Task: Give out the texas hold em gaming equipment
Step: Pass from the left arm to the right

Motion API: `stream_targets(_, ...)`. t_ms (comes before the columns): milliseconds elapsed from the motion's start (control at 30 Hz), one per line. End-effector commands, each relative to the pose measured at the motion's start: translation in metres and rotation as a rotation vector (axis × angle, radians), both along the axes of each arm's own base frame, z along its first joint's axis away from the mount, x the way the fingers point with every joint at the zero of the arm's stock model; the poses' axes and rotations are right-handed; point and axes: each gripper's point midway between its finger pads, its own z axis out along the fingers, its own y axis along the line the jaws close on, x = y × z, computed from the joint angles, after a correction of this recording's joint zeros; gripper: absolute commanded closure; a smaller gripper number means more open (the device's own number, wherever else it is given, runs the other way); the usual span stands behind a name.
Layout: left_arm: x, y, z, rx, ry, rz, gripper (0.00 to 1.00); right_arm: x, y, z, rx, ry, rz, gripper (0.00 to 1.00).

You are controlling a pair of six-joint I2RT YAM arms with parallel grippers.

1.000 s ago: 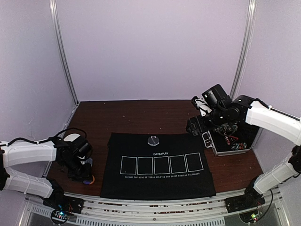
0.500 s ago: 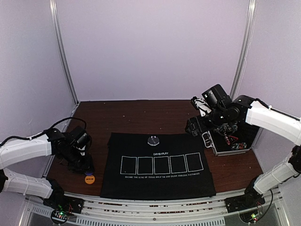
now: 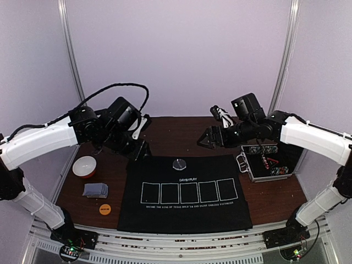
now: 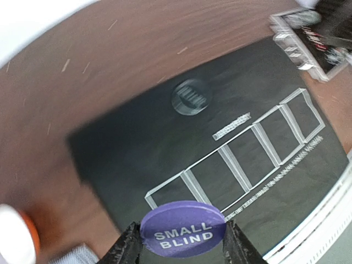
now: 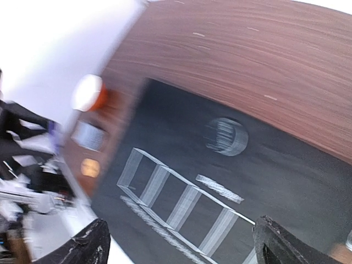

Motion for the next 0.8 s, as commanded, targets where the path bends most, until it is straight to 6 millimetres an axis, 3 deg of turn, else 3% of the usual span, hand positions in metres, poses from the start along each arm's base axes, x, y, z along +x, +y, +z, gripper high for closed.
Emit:
stream_targets(0, 0.002, -0.044, 0.031, 0.024, -0.17, -0.232, 0.74, -0.011, 0.059, 0.059, 0.369, 0.015, 0.139, 0.09)
stream_targets(67, -0.001, -0.055, 0.036, 0.035, -0.213, -0.282, 0.75, -0.015, 0.076, 0.079, 0.478, -0.005, 0.181, 0.11)
stream_targets(133, -0.003, -0.064, 0.042, 0.02, -0.246, -0.315, 0.75, -0.017, 0.088, 0.085, 0.525, 0.013, 0.195, 0.14)
stream_targets(400, 0.002, -0.065, 0.047, 0.033, -0.298, -0.313, 0.74, -0.026, 0.124, 0.054, 0.45, 0.091, 0.202, 0.32)
stream_targets(767, 0.002, -0.063, 0.044, 0.043, -0.291, -0.304, 0.74, -0.039, 0.148, 0.044, 0.43, 0.116, 0.255, 0.61)
